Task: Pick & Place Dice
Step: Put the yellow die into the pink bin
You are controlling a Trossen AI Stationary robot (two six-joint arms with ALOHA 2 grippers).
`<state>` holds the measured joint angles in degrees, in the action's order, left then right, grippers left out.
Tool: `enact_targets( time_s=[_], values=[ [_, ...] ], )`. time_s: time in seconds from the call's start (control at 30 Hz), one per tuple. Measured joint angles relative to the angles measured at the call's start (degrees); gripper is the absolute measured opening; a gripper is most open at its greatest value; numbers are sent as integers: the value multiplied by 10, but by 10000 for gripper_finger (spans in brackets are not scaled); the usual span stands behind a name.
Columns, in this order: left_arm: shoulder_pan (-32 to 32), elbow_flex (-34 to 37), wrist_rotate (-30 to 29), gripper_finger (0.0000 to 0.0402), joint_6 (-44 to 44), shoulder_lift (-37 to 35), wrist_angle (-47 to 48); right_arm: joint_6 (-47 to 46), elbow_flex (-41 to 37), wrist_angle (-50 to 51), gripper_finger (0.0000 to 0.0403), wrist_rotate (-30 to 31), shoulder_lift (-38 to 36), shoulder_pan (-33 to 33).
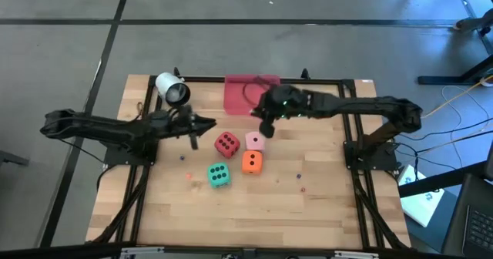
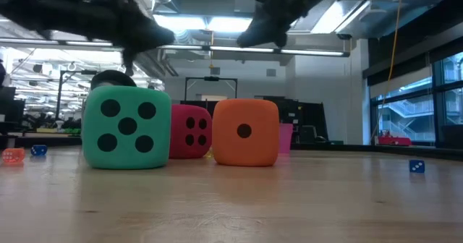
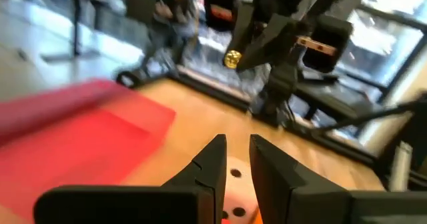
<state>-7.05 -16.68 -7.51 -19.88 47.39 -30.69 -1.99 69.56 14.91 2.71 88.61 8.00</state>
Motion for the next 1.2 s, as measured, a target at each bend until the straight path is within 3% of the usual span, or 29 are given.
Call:
enact_targets(
  time_s=[0.23, 0.37, 0.57, 0.93, 1.2],
  values=[
    [-82, -65, 133, 61, -66, 128, -30, 134, -6, -22, 52, 90, 23, -55],
    [-112, -67, 212, 61, -124, 189, -131, 191, -51, -63, 52, 138, 15, -85],
    [-117, -68, 284, 61, -197, 272, -322, 247, -105, -167, 51, 192, 2, -117],
    [-90, -67, 288, 66, -241, 364, -455, 312, -106, -237, 51, 188, -2, -130],
    [-80, -67, 251, 111, -256, 378, -467, 314, -106, -244, 51, 159, -3, -131]
  ],
)
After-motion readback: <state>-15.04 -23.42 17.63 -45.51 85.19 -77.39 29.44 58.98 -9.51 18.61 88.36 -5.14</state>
